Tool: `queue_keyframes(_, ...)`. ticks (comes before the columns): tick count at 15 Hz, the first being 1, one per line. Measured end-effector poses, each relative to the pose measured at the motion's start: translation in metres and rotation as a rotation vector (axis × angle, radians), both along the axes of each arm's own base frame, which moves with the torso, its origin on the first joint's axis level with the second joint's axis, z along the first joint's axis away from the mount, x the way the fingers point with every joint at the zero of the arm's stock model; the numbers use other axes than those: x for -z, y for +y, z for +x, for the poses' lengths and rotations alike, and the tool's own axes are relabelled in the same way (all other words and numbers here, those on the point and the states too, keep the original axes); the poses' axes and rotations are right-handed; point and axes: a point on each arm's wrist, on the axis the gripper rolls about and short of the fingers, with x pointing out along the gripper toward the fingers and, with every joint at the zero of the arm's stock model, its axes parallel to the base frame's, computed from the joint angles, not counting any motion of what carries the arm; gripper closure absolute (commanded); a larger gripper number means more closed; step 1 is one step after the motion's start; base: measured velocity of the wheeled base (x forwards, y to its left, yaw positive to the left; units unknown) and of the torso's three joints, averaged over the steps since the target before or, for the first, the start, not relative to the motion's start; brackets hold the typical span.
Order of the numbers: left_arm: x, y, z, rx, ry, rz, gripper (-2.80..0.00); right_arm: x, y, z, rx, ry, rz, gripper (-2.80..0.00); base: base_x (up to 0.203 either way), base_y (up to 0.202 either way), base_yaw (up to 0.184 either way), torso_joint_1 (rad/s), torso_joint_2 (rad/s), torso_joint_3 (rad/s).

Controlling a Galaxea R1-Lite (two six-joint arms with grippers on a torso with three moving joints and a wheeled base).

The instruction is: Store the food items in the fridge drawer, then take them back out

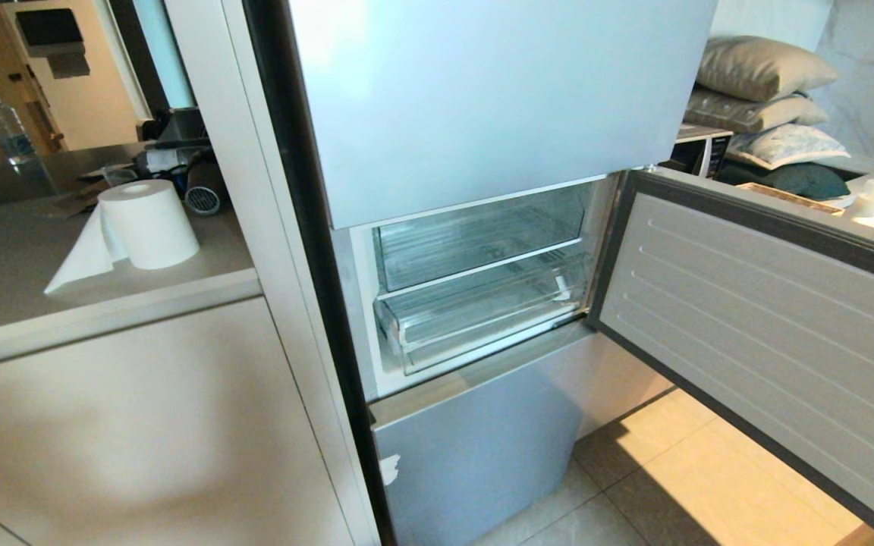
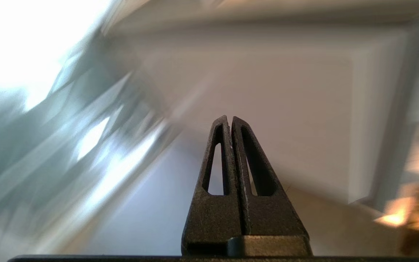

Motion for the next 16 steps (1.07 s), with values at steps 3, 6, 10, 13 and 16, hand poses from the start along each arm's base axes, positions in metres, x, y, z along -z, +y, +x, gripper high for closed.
queue_keyframes(3, 0.0, 0.0, 0.0, 0.0, 0.0, 0.0, 0.0, -0.022, -0.024, -0.01, 0.301, -0.167, 0.013, 0.0, 0.0, 0.0, 0.0, 0.0, 0.0, 0.0)
queue_keyframes(6, 0.0, 0.0, 0.0, 0.0, 0.0, 0.0, 0.0, -0.033, -0.05, -0.015, 0.423, -0.278, 0.041, 0.0, 0.0, 0.0, 0.0, 0.0, 0.0, 0.0)
queue_keyframes(10, 0.0, 0.0, 0.0, 0.0, 0.0, 0.0, 0.0, -0.021, -0.055, -0.015, 0.355, -0.248, 0.065, 0.0, 0.0, 0.0, 0.0, 0.0, 0.0, 0.0)
queue_keyframes(13, 0.0, 0.0, 0.0, 0.0, 0.0, 0.0, 0.0, -0.002, -0.032, -0.005, 0.166, -0.131, -0.014, 0.0, 0.0, 0.0, 0.0, 0.0, 0.0, 0.0)
queue_keyframes(16, 0.0, 0.0, 0.0, 0.0, 0.0, 0.0, 0.0, 0.035, 0.007, -0.024, -0.098, 0.003, -0.191, 0.0, 0.0, 0.0, 0.0, 0.0, 0.0, 0.0)
